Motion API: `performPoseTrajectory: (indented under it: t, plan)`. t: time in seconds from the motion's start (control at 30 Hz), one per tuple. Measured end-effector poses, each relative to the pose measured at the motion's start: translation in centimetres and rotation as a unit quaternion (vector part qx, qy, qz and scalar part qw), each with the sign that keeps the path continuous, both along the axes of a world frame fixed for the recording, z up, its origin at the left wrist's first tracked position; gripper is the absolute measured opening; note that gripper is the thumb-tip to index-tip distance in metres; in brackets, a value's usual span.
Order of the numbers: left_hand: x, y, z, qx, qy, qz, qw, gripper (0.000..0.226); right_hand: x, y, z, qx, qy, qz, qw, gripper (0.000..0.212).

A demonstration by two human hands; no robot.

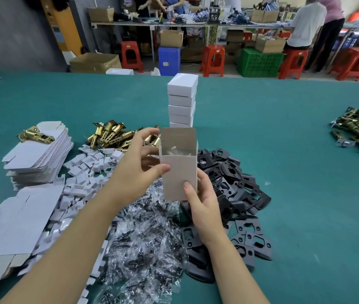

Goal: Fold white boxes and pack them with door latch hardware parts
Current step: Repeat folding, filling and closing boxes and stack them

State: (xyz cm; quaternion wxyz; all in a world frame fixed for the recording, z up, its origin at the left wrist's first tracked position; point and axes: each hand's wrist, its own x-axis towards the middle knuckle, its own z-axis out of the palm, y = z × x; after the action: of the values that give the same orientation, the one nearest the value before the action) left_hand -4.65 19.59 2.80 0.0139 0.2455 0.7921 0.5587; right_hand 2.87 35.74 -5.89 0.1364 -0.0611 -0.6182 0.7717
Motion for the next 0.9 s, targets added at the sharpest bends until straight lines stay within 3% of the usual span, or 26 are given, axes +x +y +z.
performPoseTrajectory:
  t: [0.07, 0.13, 0.27, 0.43, 0.73, 0.8, 0.9]
  plan:
    - [0.2, -0.2, -0.4, -0.009, 0.007, 0.002, 1.0, 0.07, 0.2, -0.1, -0.3, 0.104, 0.005, -0.058, 0.993, 0.058]
    - [0.4, -0.3, -0.8, -0.008, 0.006, 0.003, 1.0, 0.068, 0.3, -0.3, -0.6, 0.161, 0.04, -0.091, 0.982, 0.053]
    - [0.4, -0.7, -1.4, 0.006, -0.005, 0.002, 1.0, 0.068, 0.5, -0.6, -0.8, 0.268, 0.07, -0.112, 0.954, 0.063]
    - [0.7, -0.7, -2.0, -0.057, -0.018, -0.016, 0.998, 0.07, 0.3, -0.5, -1.0, 0.225, 0.075, -0.082, 0.968, 0.06]
    - [1.0, -0.7, -2.6, -0.067, -0.043, -0.008, 0.997, 0.081, 0.4, -0.2, -0.8, 0.245, 0.074, -0.087, 0.963, 0.043]
    - [1.0, -0.8, -2.6, -0.051, -0.058, -0.009, 0.997, 0.073, 0.4, -0.2, -0.8, 0.248, 0.073, -0.081, 0.963, 0.039]
    - [0.9, -0.7, -2.6, -0.009, -0.101, 0.013, 0.995, 0.044, 0.3, -0.2, -0.9, 0.247, 0.07, -0.078, 0.963, 0.036]
